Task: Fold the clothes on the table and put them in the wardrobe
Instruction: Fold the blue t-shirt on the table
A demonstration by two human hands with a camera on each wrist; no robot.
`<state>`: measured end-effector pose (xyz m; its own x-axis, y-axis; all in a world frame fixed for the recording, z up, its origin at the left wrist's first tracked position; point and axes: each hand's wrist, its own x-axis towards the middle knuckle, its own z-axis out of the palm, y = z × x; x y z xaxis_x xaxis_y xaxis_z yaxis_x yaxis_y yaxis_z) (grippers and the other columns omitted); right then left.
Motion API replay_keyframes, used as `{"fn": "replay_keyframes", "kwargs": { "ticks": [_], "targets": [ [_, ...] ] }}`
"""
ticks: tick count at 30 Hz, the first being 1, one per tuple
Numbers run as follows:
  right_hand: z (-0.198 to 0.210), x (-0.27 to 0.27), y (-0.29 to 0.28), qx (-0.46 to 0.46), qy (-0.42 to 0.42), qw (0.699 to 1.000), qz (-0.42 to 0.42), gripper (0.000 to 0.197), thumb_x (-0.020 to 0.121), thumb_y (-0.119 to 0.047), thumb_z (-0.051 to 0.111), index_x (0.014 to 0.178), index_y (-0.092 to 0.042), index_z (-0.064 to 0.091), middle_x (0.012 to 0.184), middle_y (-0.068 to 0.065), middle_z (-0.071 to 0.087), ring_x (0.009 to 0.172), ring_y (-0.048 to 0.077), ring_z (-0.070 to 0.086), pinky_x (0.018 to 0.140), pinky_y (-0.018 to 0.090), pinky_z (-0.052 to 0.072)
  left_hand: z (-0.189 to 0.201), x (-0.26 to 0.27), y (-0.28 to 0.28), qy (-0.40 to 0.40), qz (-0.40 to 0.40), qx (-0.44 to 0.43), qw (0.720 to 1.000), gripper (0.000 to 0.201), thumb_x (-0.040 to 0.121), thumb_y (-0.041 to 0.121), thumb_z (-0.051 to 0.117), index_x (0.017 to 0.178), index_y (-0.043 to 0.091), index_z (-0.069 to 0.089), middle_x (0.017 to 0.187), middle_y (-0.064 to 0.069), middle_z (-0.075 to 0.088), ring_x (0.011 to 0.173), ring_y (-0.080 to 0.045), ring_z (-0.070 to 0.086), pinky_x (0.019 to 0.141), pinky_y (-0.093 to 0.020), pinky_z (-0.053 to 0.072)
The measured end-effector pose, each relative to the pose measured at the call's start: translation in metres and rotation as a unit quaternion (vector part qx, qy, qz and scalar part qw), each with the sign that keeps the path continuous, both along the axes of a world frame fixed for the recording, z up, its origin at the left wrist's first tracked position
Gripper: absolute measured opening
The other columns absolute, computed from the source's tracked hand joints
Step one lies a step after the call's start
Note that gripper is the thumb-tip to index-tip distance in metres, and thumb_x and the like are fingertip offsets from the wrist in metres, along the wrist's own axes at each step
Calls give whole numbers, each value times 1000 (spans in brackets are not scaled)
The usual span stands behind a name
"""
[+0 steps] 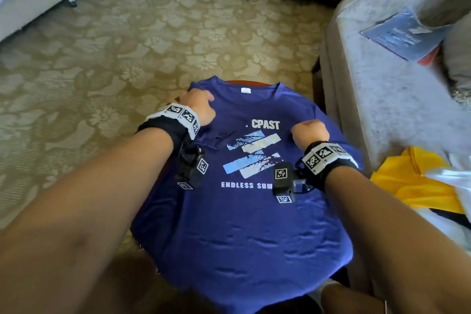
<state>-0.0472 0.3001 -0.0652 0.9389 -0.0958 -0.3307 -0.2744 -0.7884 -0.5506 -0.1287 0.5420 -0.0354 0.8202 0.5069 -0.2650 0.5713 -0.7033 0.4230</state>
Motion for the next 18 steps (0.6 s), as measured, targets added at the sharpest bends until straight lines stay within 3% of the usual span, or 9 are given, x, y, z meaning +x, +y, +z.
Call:
{"fn": "replay_keyframes", "kwargs": {
  "ticks": [4, 6, 9, 13, 16, 18],
  "targets": [
    [2, -3, -36, 22, -13, 999, -44, 25, 89, -12, 55, 109, 0, 64, 108, 21, 64, 106, 33, 60, 85, 33, 45, 14, 18, -66, -10, -52, -26, 998, 34, 92, 14, 52, 123, 27, 58, 140, -6, 48, 135, -32, 34, 115, -46, 19],
    [5, -3, -60, 24, -27, 996, -79, 31, 90, -11, 52, 115, 3, 64, 121, 23, 64, 118, 38, 57, 95, 35, 44, 15, 27, -97, -15, -82, -42, 996, 30, 92, 11, 52, 114, 29, 62, 129, -2, 55, 126, -32, 43, 113, -44, 23],
    [6, 2, -100, 25, -12, 990, -140, 41, 87, -18, 51, 120, 1, 64, 126, 24, 62, 121, 41, 55, 100, 39, 44, 16, 44, -135, -19, -117, -56, 991, 30, 88, 3, 49, 92, 32, 56, 101, -1, 55, 100, -31, 50, 97, -36, 36],
    [-15, 10, -138, 70, 69, 988, -119, 51, 97, -35, 41, 133, -3, 56, 137, 19, 56, 126, 34, 53, 106, 41, 44, 4, 65, -169, -63, -114, -126, 983, 28, 90, 6, 50, 98, 25, 69, 117, 1, 66, 113, -22, 58, 94, -27, 46],
    [-23, 8, -142, 127, 98, 985, -63, 52, 107, -33, 24, 143, -1, 43, 144, 24, 47, 132, 37, 46, 110, 42, 37, -4, 77, -193, -76, -144, -143, 976, 23, 90, 8, 53, 97, 21, 70, 114, -2, 68, 110, -22, 59, 82, -22, 43],
    [-27, 9, -142, 136, 106, 984, -55, 54, 109, -34, 22, 147, 1, 37, 147, 28, 42, 134, 40, 42, 112, 41, 32, -9, 83, -204, -77, -157, -151, 973, 24, 90, 7, 52, 97, 20, 71, 112, -3, 69, 108, -23, 60, 83, -24, 45]
  ]
}}
